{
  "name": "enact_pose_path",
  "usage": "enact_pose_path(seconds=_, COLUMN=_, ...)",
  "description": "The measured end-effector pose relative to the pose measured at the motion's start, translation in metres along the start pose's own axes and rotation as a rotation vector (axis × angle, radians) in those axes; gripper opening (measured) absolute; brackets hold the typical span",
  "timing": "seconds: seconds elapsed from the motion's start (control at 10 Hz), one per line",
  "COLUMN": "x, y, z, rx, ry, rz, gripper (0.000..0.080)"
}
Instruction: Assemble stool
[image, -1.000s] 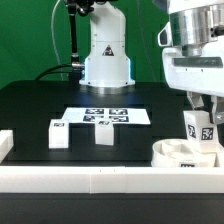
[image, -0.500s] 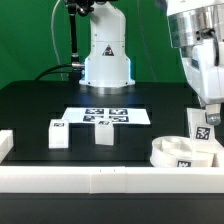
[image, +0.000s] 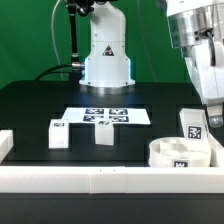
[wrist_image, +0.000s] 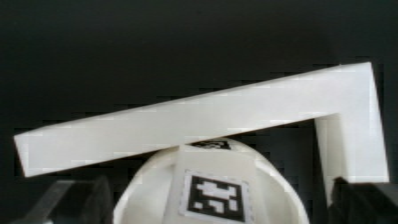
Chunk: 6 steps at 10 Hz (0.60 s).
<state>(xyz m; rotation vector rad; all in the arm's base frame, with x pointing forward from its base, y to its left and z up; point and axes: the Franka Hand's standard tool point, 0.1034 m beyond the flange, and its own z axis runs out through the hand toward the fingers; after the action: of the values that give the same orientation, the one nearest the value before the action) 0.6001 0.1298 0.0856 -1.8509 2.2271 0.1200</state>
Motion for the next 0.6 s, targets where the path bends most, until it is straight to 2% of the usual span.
enact_pose_path(seconds=0.2, x=-0.007, y=0.002, z=-0.007, rx=0.005, ry=-0.011, rz=-0.028, gripper=0.0643)
enact_pose_path(seconds=0.4, x=-0.006, y=0.003, z=-0.005, rx=0.003, ry=-0.01, rz=-0.071, gripper=0.0649)
enact_pose_path(seconds=0.5, x=-0.01, y=0.005, z=-0.004, rx=-0.006, ry=-0.006, rz=-0.139, gripper=0.0649)
enact_pose_path(seconds=0.6, x=-0.02, y=0.012, z=-0.003, rx=-0.035, ry=-0.003, rz=-0.228, gripper=0.0649)
